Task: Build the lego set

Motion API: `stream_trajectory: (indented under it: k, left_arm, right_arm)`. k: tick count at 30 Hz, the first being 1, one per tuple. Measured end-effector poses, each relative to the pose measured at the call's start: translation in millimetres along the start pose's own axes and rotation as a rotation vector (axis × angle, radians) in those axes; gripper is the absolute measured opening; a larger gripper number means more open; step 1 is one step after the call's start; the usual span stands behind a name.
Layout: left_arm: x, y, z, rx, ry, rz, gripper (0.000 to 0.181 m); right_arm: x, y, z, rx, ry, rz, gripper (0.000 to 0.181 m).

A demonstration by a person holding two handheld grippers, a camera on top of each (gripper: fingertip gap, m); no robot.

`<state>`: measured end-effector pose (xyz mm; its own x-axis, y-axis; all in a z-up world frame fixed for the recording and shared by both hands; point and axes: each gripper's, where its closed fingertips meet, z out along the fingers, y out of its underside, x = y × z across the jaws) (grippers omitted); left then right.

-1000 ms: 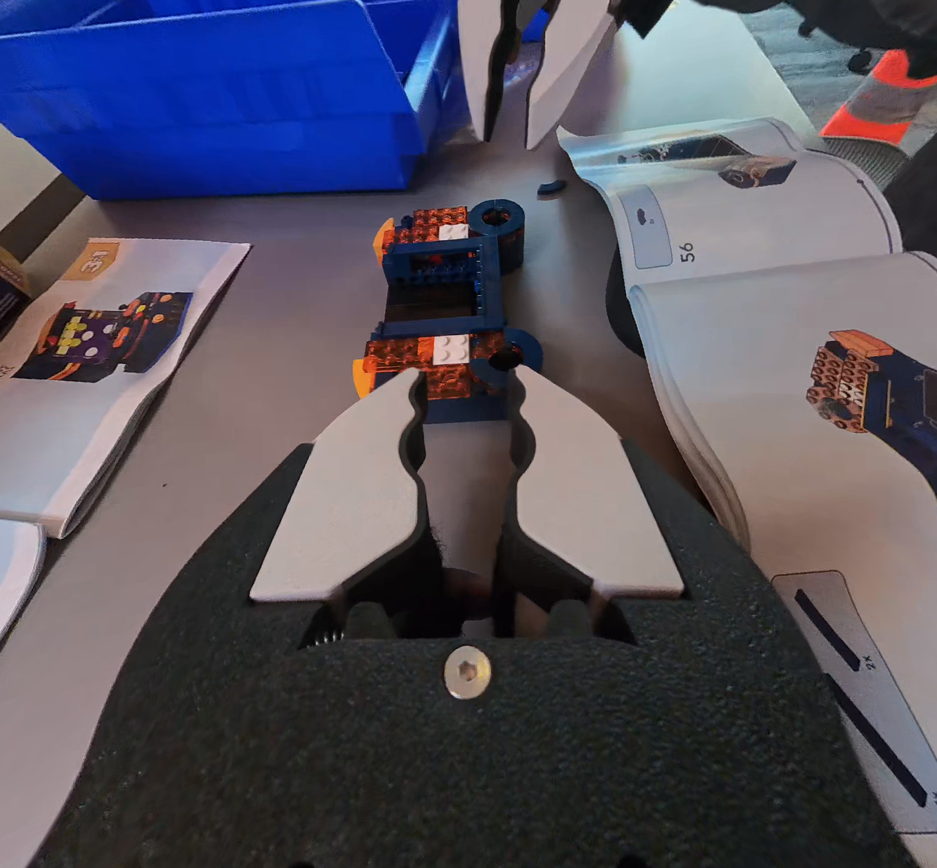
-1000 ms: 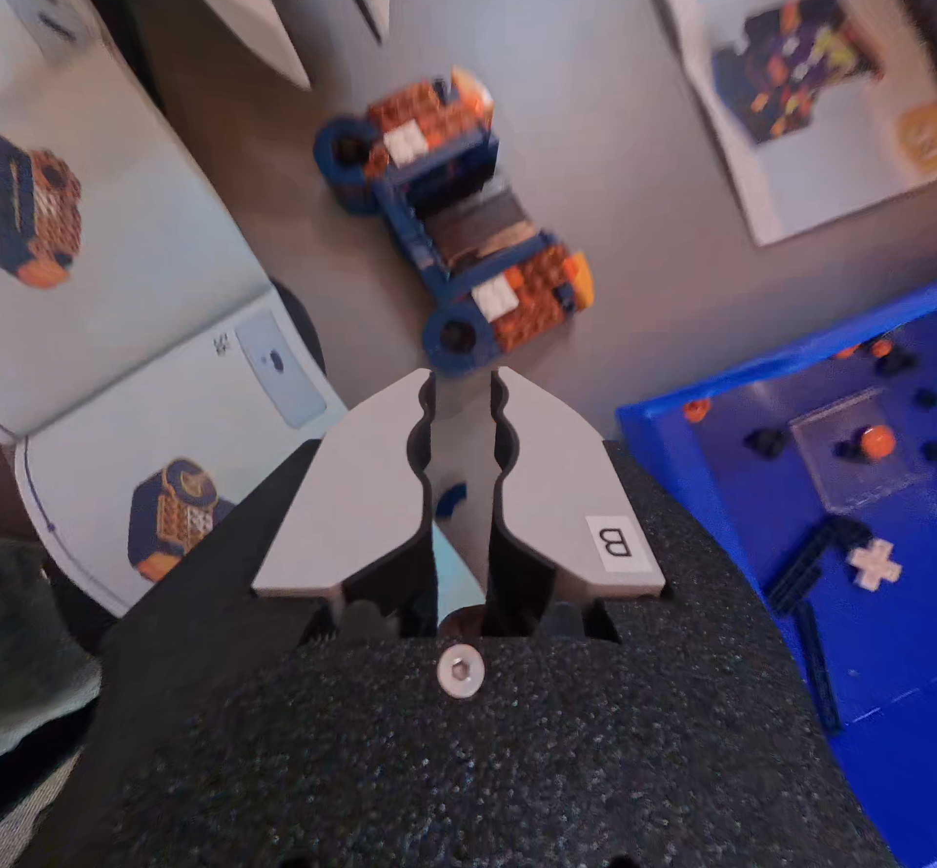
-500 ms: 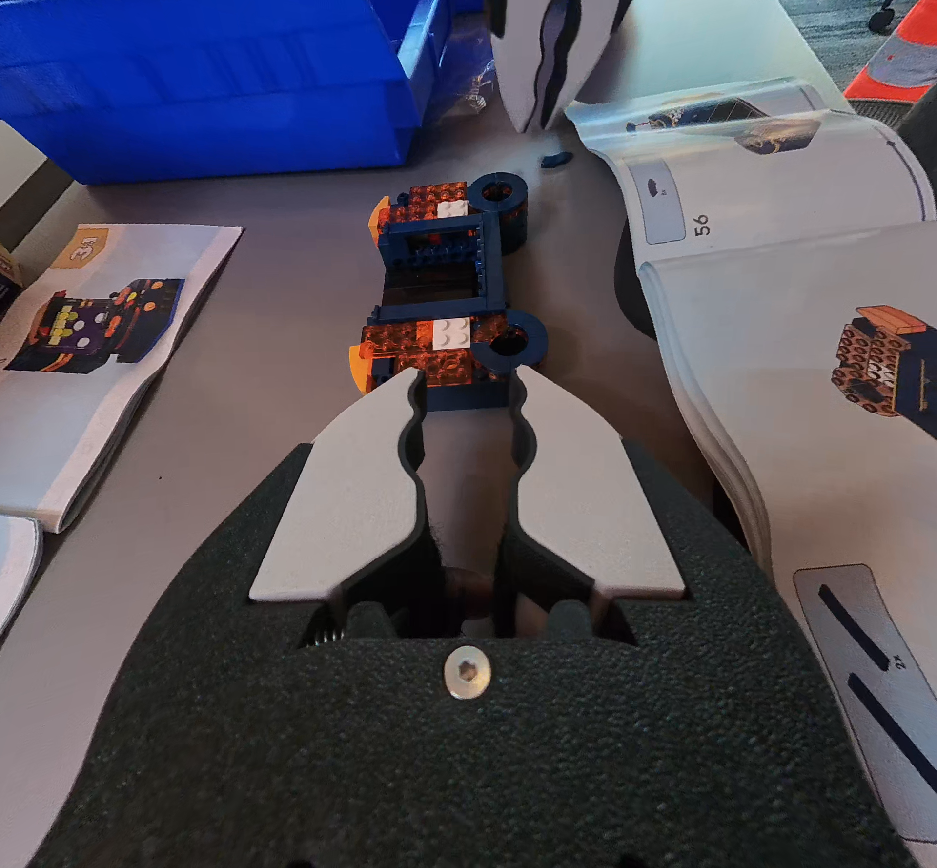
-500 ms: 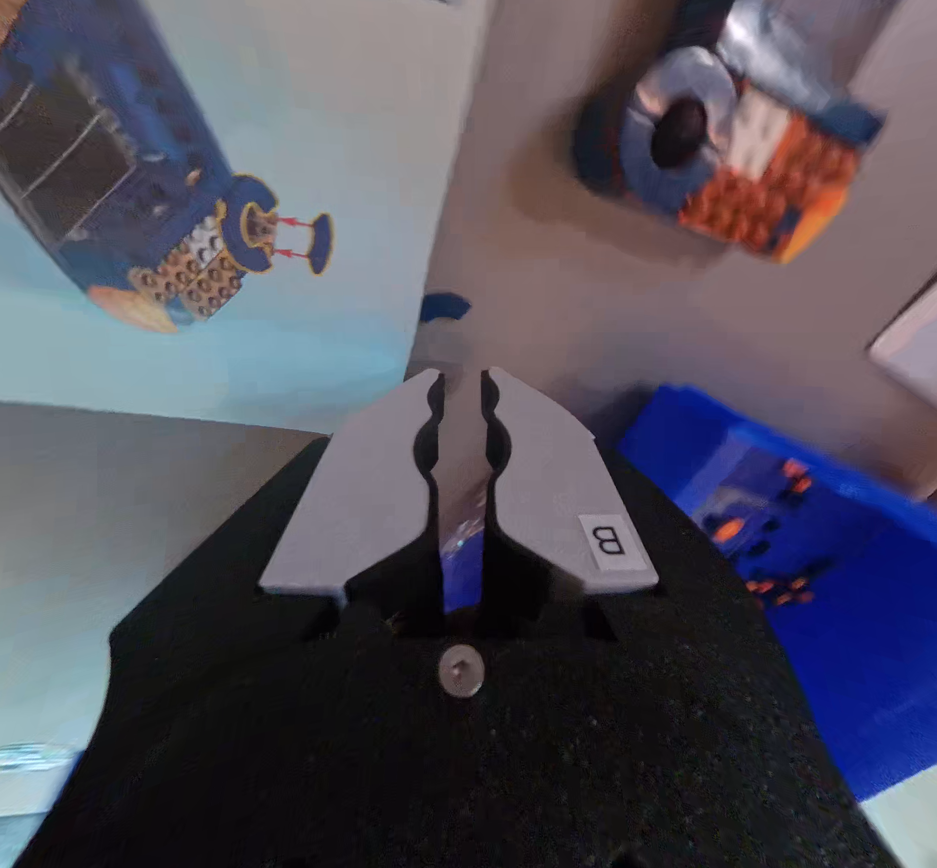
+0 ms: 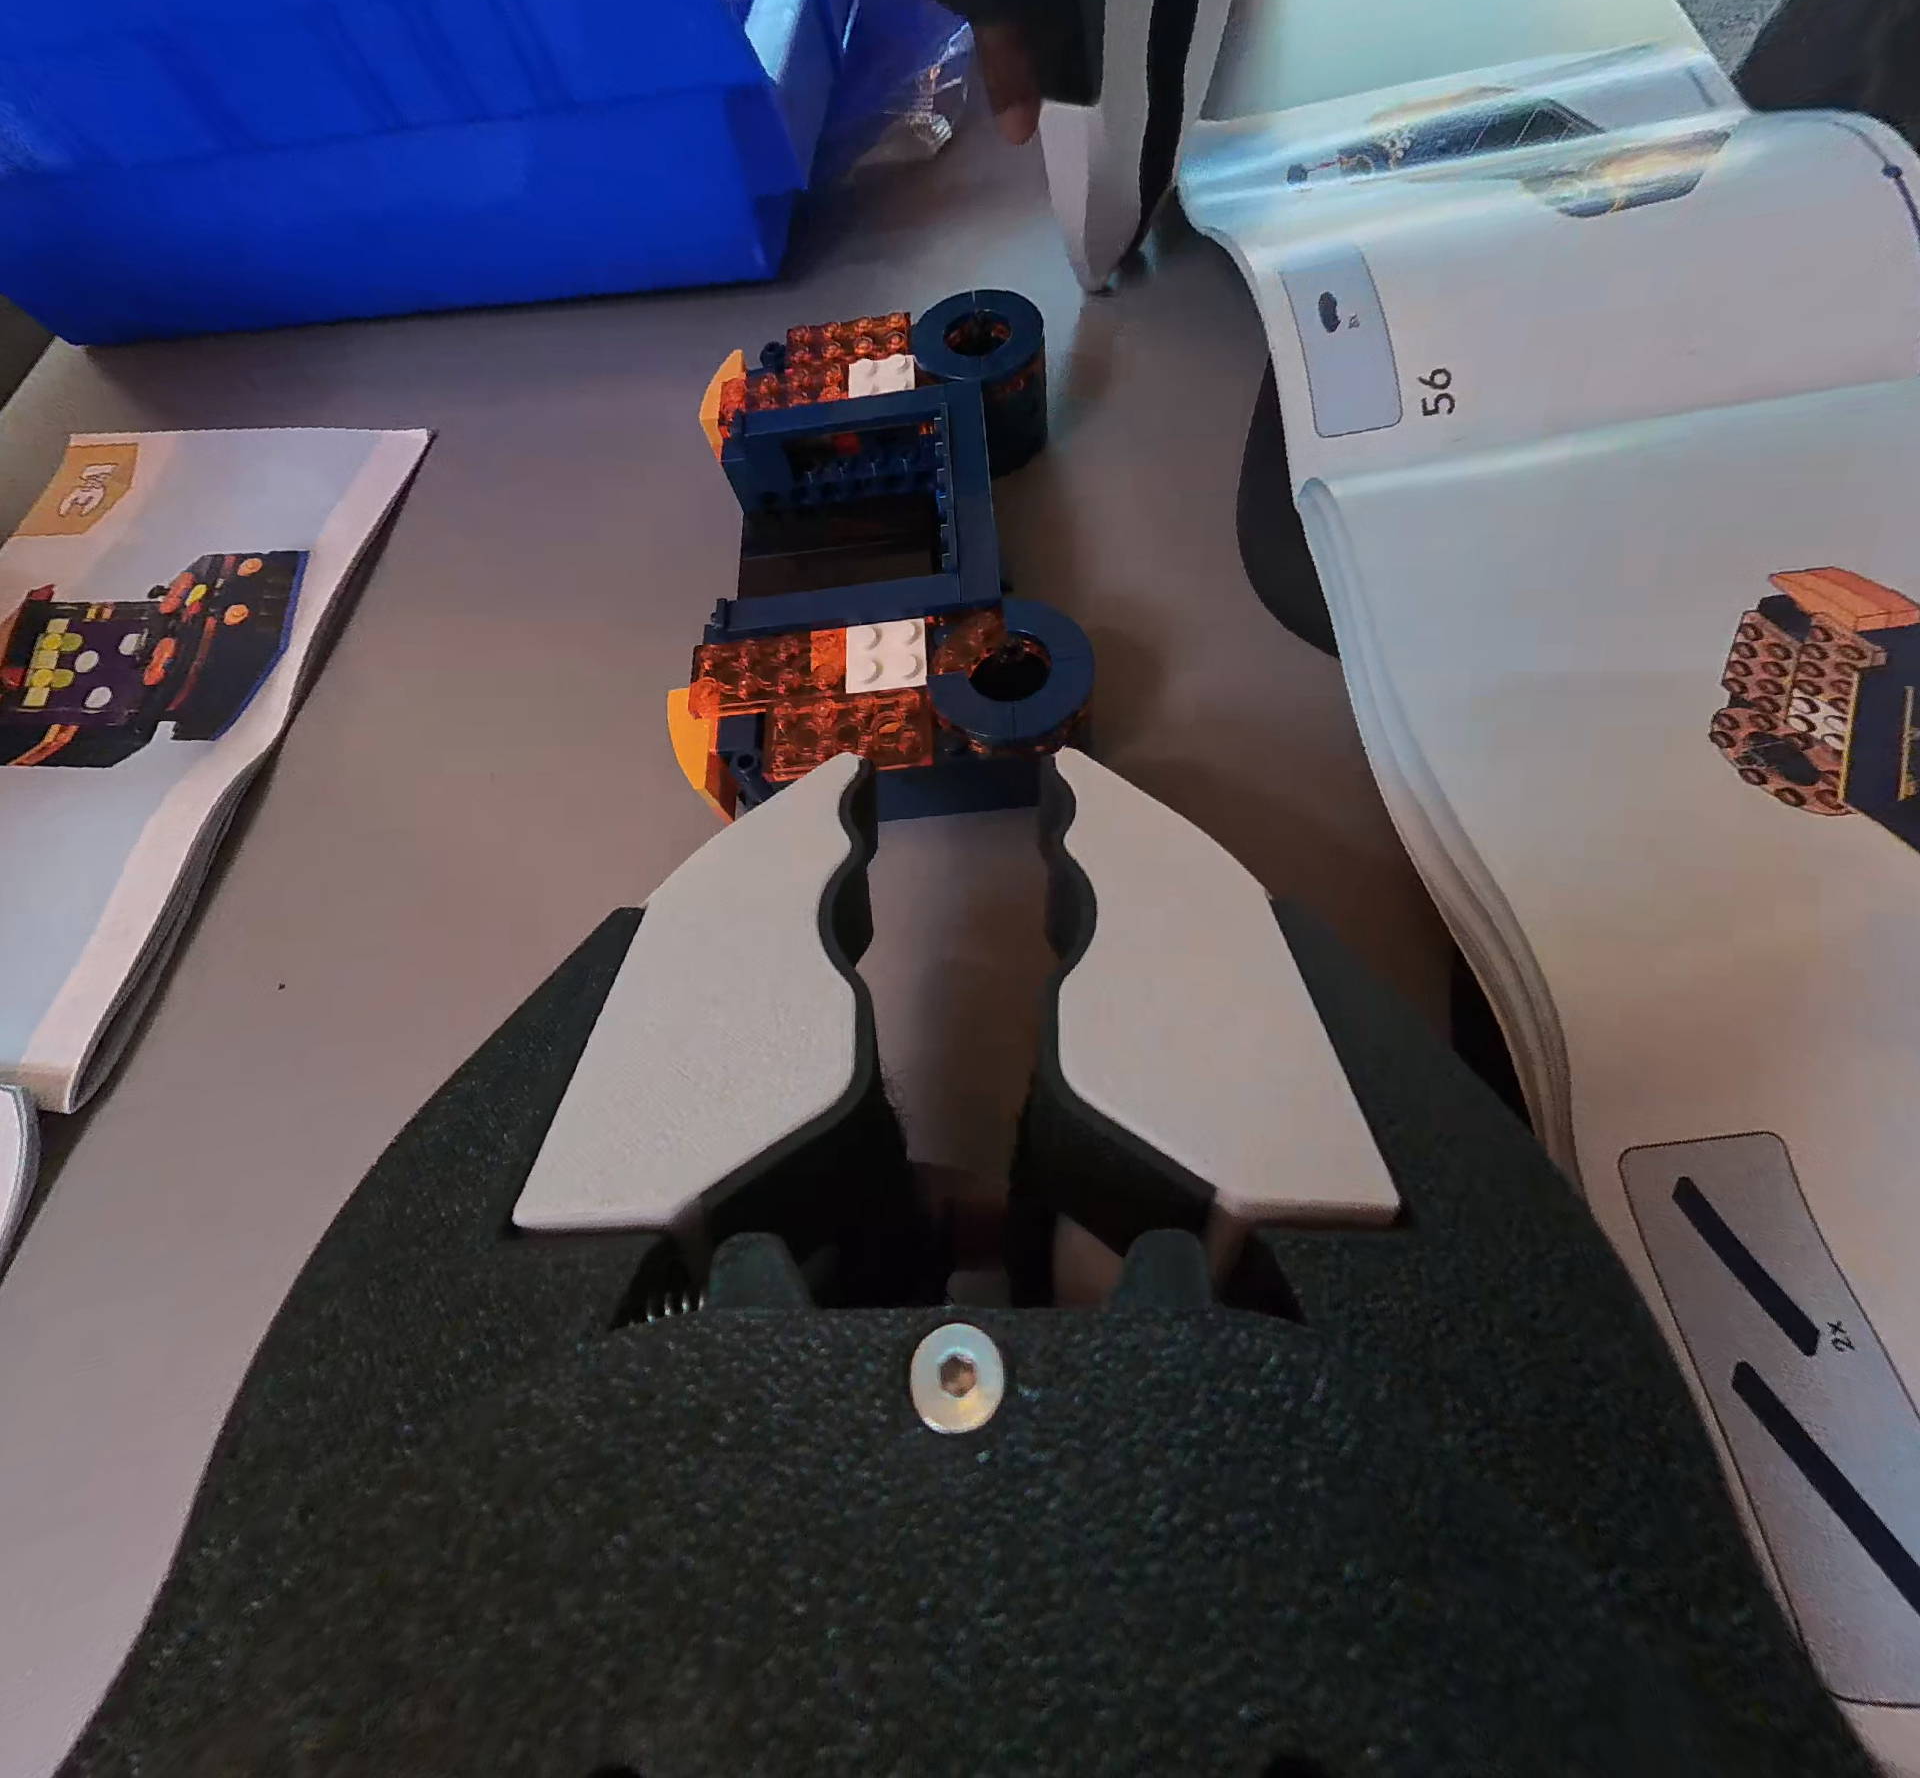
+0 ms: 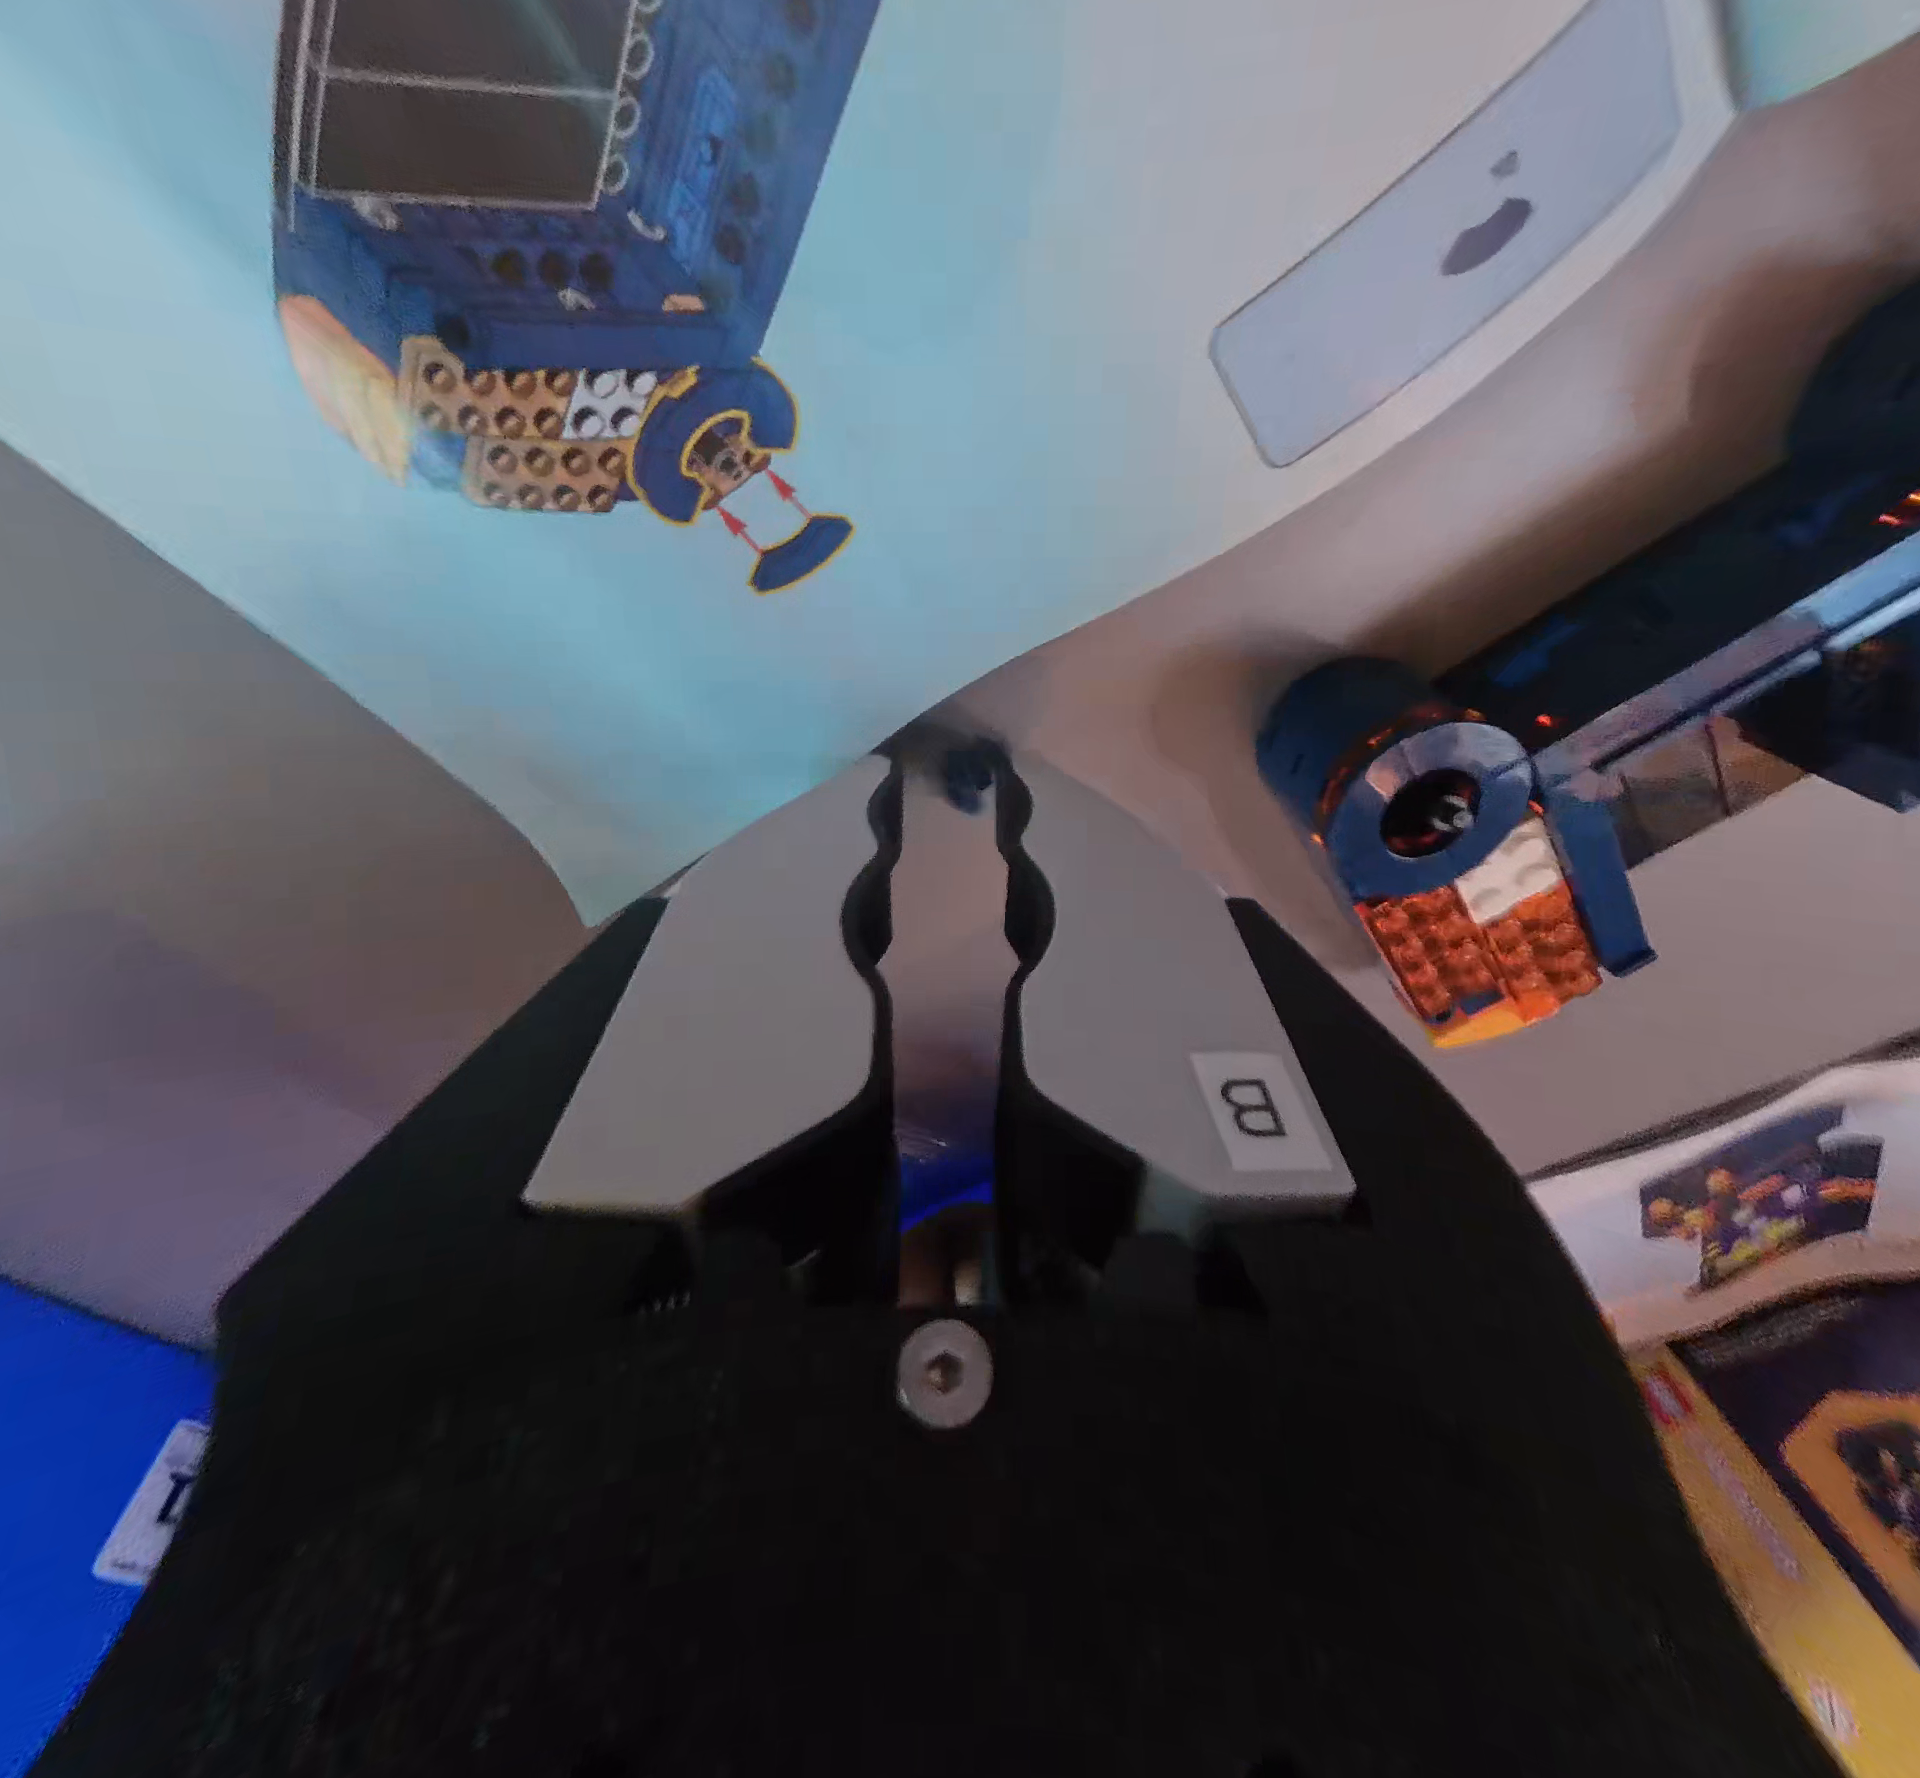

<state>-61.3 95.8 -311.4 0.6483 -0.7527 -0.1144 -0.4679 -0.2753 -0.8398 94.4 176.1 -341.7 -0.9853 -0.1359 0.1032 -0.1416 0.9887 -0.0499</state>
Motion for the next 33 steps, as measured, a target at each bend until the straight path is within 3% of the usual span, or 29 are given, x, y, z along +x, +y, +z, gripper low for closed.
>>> stream_trajectory:
  k: [2, 5, 8, 11, 15, 17, 19, 21, 22, 25, 33]
  left_arm:
    - [0.3, -0.3, -0.2, 0.003, 0.001, 0.001, 0.030]
    - [1.1, 0.1, 0.2, -0.001, 0.004, 0.004, 0.029]
    - [2.7, -0.1, 0.6, -0.003, 0.010, 0.009, 0.029]
    - [3.8, -0.4, 1.3, -0.003, 0.014, 0.013, 0.029]
    - [-1.1, -12.6, -1.3, 0.061, -0.026, -0.021, 0.029]
    - [-6.5, -31.2, -9.4, 0.158, -0.051, -0.089, 0.029]
    - [-7.8, -62.1, -24.8, 0.343, -0.040, -0.183, 0.022]
    - [-10.1, -89.9, -43.9, 0.540, -0.050, -0.226, 0.017]
    - [-11.2, -97.2, -51.2, 0.598, -0.076, -0.211, 0.016]
    - [-11.4, -98.0, -54.6, 0.578, -0.129, -0.136, 0.017]
    - [-4.6, -93.7, -47.8, 0.499, -0.092, -0.126, 0.010]
  right_arm:
    - [3.5, -0.6, 1.0, 0.005, -0.007, 0.048, 0.008]
    - [11.4, 5.5, 1.4, -0.006, 0.006, 0.327, 0.008]
    - [19.2, 18.7, 0.4, -0.058, 0.131, 0.557, 0.008]
    - [17.4, 16.0, -1.3, -0.012, 0.187, 0.775, 0.008]
    - [47.6, 14.7, -32.0, 0.105, 0.413, 0.982, 0.008]
    - [76.8, 13.5, -62.5, 0.143, 0.631, 0.995, 0.008]
    - [106.1, 4.6, -94.4, 0.145, 0.881, 0.895, 0.008]
    - [130.7, -19.9, -109.3, 0.255, 0.981, 0.856, 0.008]
    - [140.8, -32.1, -109.3, 0.341, 0.961, 0.893, 0.008]
    - [164.0, -56.2, -110.9, 0.490, 0.955, 0.887, 0.008]
    - [173.9, -64.2, -105.4, 0.377, 0.962, 0.795, 0.008]
